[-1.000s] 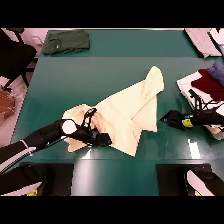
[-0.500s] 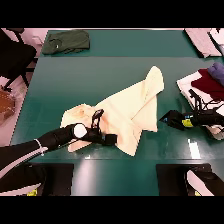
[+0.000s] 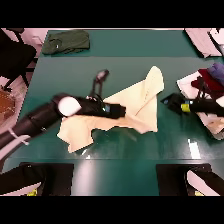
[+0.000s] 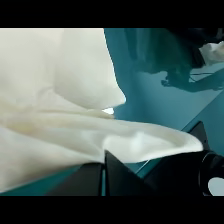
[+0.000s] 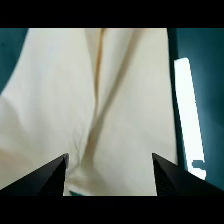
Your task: Fold the shirts.
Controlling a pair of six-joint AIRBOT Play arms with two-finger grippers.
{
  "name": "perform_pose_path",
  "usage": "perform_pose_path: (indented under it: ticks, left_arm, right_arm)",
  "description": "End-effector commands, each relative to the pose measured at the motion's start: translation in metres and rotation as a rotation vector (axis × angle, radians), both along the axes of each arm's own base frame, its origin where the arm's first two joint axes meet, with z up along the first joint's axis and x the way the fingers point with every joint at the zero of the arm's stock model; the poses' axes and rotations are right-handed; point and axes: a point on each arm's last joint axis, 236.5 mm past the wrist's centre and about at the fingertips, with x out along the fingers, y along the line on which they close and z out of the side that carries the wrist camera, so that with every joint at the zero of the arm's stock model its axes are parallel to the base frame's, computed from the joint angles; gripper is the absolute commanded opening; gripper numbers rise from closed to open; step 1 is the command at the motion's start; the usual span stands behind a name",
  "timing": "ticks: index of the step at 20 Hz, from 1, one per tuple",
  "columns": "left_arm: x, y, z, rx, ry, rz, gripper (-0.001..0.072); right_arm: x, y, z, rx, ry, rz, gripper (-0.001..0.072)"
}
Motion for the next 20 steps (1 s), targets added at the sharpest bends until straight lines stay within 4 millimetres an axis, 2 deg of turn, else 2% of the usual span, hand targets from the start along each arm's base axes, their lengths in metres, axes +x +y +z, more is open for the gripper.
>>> perform_pose_path:
  ticks: [1,2,4,6,8,10,12,15,16,18,20]
  left_arm:
    - [0.046,0.056,0.035,0.078,-0.108,0.111,0.0021]
    - [0.056,0.072,0.033,0.098,-0.107,0.144,0.0021]
    - [0.063,0.089,0.027,0.128,-0.094,0.163,0.0021]
    - [0.068,0.093,0.028,0.137,-0.115,0.162,0.0021]
    - [0.073,0.096,0.028,0.152,-0.141,0.168,0.0021]
    - [0.075,0.099,0.028,0.166,-0.154,0.171,0.0021]
    - [0.077,0.099,0.029,0.166,-0.163,0.175,0.0021]
    - [0.078,0.099,0.030,0.161,-0.168,0.178,0.0021]
    - [0.078,0.099,0.030,0.164,-0.169,0.175,0.0021]
    - [0.075,0.099,0.028,0.180,-0.177,0.152,0.0021]
    - [0.075,0.100,0.026,0.191,-0.188,0.136,0.0021]
  right_arm:
    - [0.075,0.012,0.027,-0.009,-0.107,0.019,0.0566]
    - [0.098,0.018,0.030,-0.024,-0.115,0.039,0.0565]
    - [0.144,0.024,0.027,-0.059,-0.096,0.067,0.0565]
    - [0.186,0.023,0.012,-0.126,-0.043,0.082,0.0545]
    - [0.214,0.010,-0.016,-0.271,0.044,0.096,0.0536]
    - [0.229,0.000,-0.036,-0.408,0.098,0.122,0.0536]
    - [0.236,-0.008,-0.054,-0.462,0.124,0.065,0.0536]
    - [0.217,-0.014,-0.101,-0.434,0.248,-0.017,0.0534]
    - [0.213,-0.015,-0.111,-0.436,0.271,-0.018,0.0533]
    - [0.220,-0.007,-0.113,-0.429,0.261,-0.025,0.0530]
    - [0.245,0.010,-0.095,-0.345,0.185,-0.086,0.0531]
